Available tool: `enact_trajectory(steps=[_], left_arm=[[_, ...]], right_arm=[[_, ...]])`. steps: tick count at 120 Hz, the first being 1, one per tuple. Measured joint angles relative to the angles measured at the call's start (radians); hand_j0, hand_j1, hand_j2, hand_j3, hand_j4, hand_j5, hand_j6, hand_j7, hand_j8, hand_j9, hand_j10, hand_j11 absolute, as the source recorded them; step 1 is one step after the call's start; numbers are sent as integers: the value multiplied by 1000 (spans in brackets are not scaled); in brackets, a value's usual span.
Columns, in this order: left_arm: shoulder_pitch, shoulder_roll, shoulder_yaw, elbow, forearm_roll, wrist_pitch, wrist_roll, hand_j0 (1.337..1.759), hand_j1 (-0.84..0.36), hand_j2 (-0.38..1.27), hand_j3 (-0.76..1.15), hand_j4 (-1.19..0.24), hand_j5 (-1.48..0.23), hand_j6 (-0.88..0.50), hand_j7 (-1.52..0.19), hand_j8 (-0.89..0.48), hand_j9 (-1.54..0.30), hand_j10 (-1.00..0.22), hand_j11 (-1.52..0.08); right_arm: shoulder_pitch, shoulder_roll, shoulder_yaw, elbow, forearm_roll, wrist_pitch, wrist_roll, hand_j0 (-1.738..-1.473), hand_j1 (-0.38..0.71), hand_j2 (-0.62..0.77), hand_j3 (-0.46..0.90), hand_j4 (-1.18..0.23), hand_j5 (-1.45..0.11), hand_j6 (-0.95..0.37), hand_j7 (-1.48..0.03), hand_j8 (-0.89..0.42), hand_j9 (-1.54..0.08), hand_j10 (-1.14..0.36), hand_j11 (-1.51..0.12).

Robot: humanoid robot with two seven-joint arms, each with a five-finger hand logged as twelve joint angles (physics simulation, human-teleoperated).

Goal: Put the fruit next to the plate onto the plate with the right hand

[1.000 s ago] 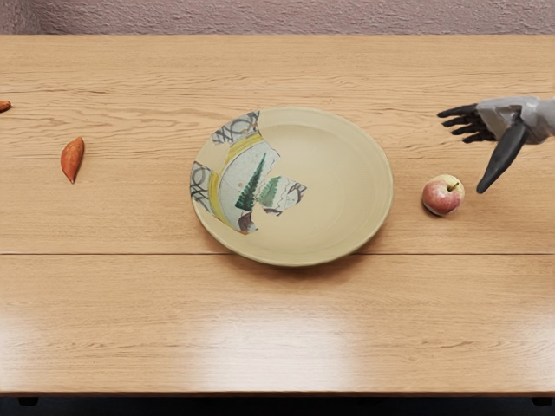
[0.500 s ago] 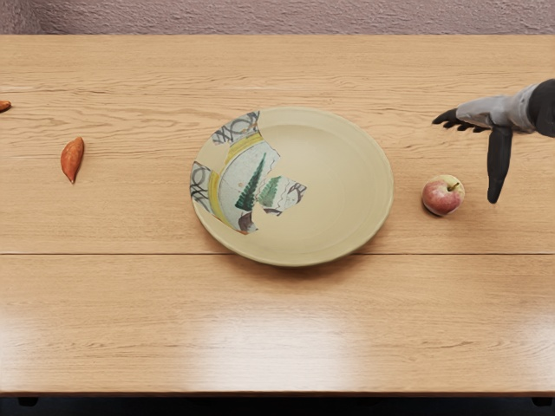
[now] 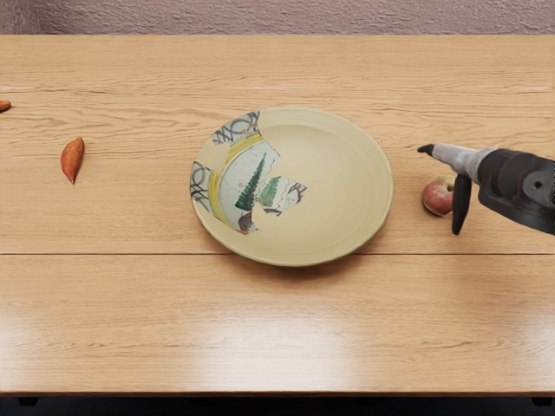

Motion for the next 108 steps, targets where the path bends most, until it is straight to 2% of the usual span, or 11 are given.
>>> enact_trajectory(steps=[26, 69, 92, 108], left_arm=[[0, 0, 0, 0, 0, 0, 0, 1658, 55, 49, 0, -245, -318, -245, -318, -245, -318, -245, -318], [0, 0, 0, 0, 0, 0, 0, 1658, 55, 49, 0, -245, -318, -245, -318, -245, -318, -245, -318], [0, 0, 0, 0, 0, 0, 0, 1658, 55, 49, 0, -245, -318, -245, -318, -245, -318, -245, -318], [0, 0, 0, 0, 0, 0, 0, 1658, 55, 49, 0, -245, -318, -245, -318, -245, -318, -245, -318]], right_arm=[[-26, 10, -5, 5, -68, -56, 0, -1658, -200, -23, 0, -131, -164, -133, -164, -132, -164, -130, -164], [-86, 1, -7, 25, -125, -164, 0, -1658, -135, -33, 0, -186, -236, -189, -235, -187, -235, -185, -235], [-110, 7, -7, 16, -131, -188, 0, -1658, 0, -55, 0, -298, -382, -301, -381, -299, -381, -297, -381], [-123, 11, -7, -6, -132, -192, 0, -1658, 56, -63, 0, -347, -442, -339, -443, -348, -442, -346, -442]])
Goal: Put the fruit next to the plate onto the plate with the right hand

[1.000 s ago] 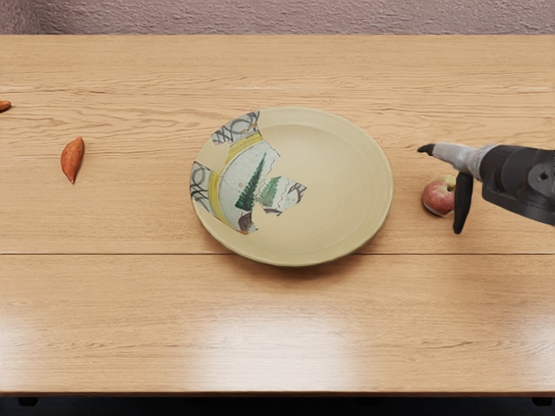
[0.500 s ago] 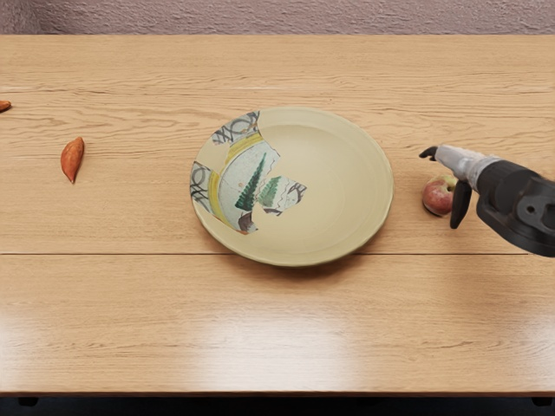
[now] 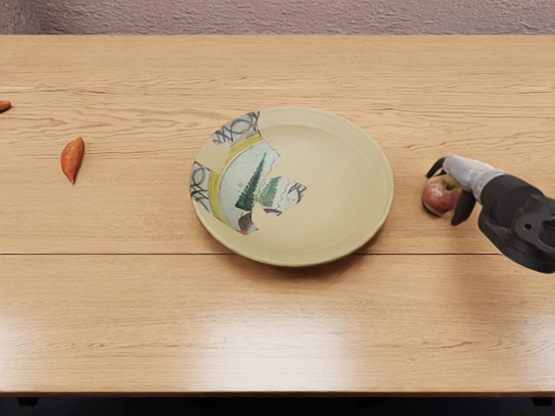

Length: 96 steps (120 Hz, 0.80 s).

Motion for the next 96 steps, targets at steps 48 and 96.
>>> enact_trajectory(steps=[48, 96], left_arm=[[0, 0, 0, 0, 0, 0, 0, 1658, 55, 49, 0, -245, -318, -245, -318, -245, -318, -245, -318], [0, 0, 0, 0, 0, 0, 0, 1658, 55, 49, 0, -245, -318, -245, -318, -245, -318, -245, -318]], right_arm=[[-3, 64, 14, -72, 13, -1, -3, -1650, 128, -135, -1, -454, -591, -366, -583, -382, -595, -454, -591], [52, 40, 138, -66, 61, 4, 0, -1657, 146, 33, 0, -457, -612, -393, -602, -402, -614, -457, -612]])
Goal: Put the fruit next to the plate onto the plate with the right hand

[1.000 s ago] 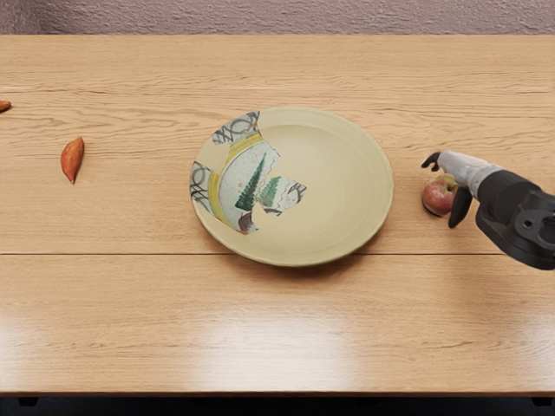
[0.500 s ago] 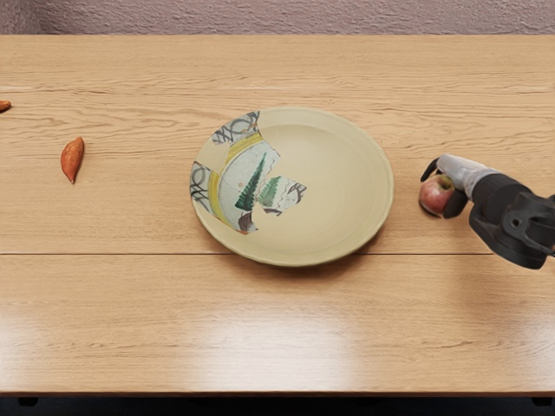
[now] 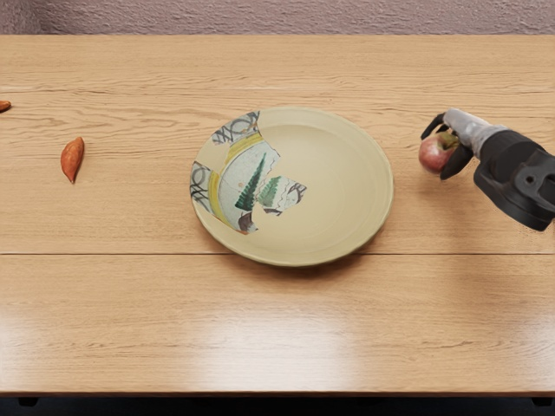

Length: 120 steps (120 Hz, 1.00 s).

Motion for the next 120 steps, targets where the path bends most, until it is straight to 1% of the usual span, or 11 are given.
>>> enact_trajectory(steps=[16, 29, 43, 64, 81, 101, 106, 110, 120], left_arm=[[0, 0, 0, 0, 0, 0, 0, 1658, 55, 49, 0, -245, -318, -245, -318, -245, -318, -245, -318], [0, 0, 0, 0, 0, 0, 0, 1658, 55, 49, 0, -245, -318, -245, -318, -245, -318, -245, -318], [0, 0, 0, 0, 0, 0, 0, 1658, 55, 49, 0, -245, -318, -245, -318, -245, -318, -245, -318], [0, 0, 0, 0, 0, 0, 0, 1658, 55, 49, 0, -245, -318, -245, -318, -245, -318, -245, -318], [0, 0, 0, 0, 0, 0, 0, 1658, 55, 49, 0, -245, -318, -245, -318, -245, -318, -245, -318], [0, 0, 0, 0, 0, 0, 0, 1658, 55, 49, 0, -245, -318, -245, -318, -245, -318, -245, -318], [0, 0, 0, 0, 0, 0, 0, 1658, 55, 49, 0, -245, -318, -245, -318, -245, -318, -245, -318], [0, 0, 0, 0, 0, 0, 0, 1658, 55, 49, 0, -245, -318, -245, -318, -245, -318, -245, -318], [0, 0, 0, 0, 0, 0, 0, 1658, 55, 49, 0, -245, -318, -245, -318, -245, -318, -245, -318]], right_arm=[[50, 10, 22, 62, 20, 2, 0, -1658, 163, 103, 1, -472, -634, -392, -623, -398, -637, -470, -636], [74, 39, 44, 101, 36, 3, 0, -1658, 162, 57, 1, -492, -680, -357, -660, -362, -685, -490, -684], [90, 87, 65, 116, 54, 3, 0, -1657, 163, 33, 1, -495, -726, -332, -697, -332, -732, -511, -731], [88, 179, 73, 103, 62, 3, -1, -1656, 154, 28, 1, -489, -762, -318, -734, -323, -762, -542, -760], [44, 242, 70, 71, 63, 0, -1, -1655, 152, 31, 1, -487, -773, -314, -747, -321, -769, -555, -767], [-8, 278, 67, 39, 63, -2, 0, -1658, 194, 193, 1, -504, -778, -316, -753, -323, -775, -558, -773], [-14, 282, 66, 36, 62, -2, 0, -1658, 198, 199, 1, -508, -776, -321, -752, -326, -775, -557, -774], [-17, 284, 66, 34, 61, -2, 0, -1658, 189, 186, 0, -508, -761, -327, -739, -329, -761, -548, -760], [-22, 288, 73, 33, 77, -6, 0, -1658, 19, 122, 0, -347, -518, -227, -503, -229, -518, -374, -518]])
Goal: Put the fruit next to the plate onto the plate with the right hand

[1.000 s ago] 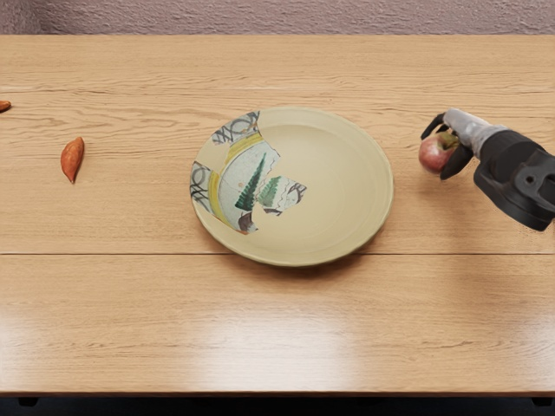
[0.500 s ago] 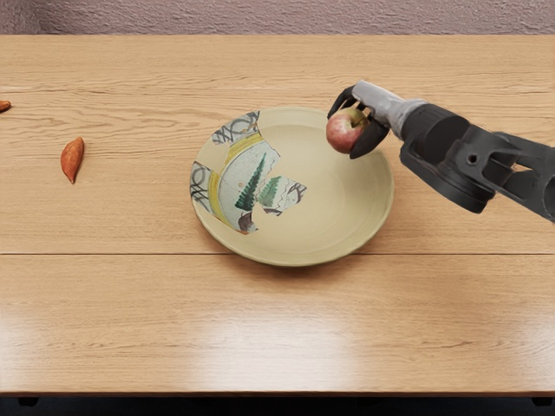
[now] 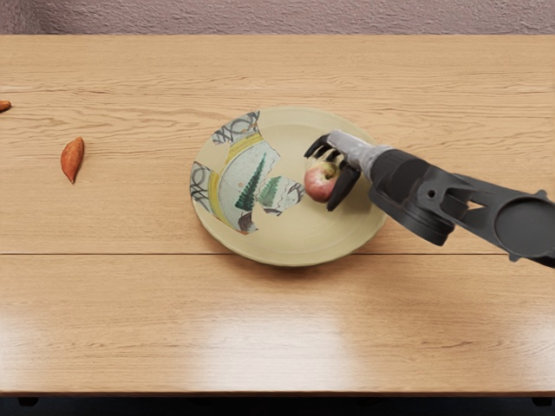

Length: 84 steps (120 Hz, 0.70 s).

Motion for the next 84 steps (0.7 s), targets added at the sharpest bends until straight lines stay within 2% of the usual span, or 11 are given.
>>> enact_trajectory(steps=[14, 31, 39, 48, 65, 84], left_arm=[[0, 0, 0, 0, 0, 0, 0, 1658, 55, 49, 0, -245, -318, -245, -318, -245, -318, -245, -318], [0, 0, 0, 0, 0, 0, 0, 1658, 55, 49, 0, -245, -318, -245, -318, -245, -318, -245, -318], [0, 0, 0, 0, 0, 0, 0, 1658, 55, 49, 0, -245, -318, -245, -318, -245, -318, -245, -318], [0, 0, 0, 0, 0, 0, 0, 1658, 55, 49, 0, -245, -318, -245, -318, -245, -318, -245, -318], [0, 0, -1, -4, 0, -1, 0, 1658, 55, 49, 0, -245, -318, -245, -318, -245, -318, -245, -318], [-3, 0, -1, -12, 1, -4, 0, 1658, 55, 49, 0, -245, -318, -245, -318, -245, -318, -245, -318]], right_arm=[[3, -12, 31, 22, 22, 3, 0, -1658, -125, 67, 0, -210, -310, -143, -302, -144, -310, -225, -310], [5, -106, 90, 133, 90, 25, 0, -1658, -220, 32, 0, -121, -174, -88, -170, -88, -174, -128, -174], [3, -174, 141, 188, 173, 101, 0, -1658, -247, 22, 0, -96, -136, -73, -133, -72, -136, -101, -136], [1, -274, 221, 216, 312, 269, 0, -1658, -268, 13, 0, -76, -106, -60, -104, -60, -106, -79, -106], [-1, -444, 308, 157, 583, 624, 0, -1658, -291, 4, 0, -54, -72, -46, -71, -46, -72, -55, -72], [-1, -533, 339, 75, 751, 764, 0, -1658, -304, -1, 0, -42, -54, -38, -53, -38, -54, -42, -54]])
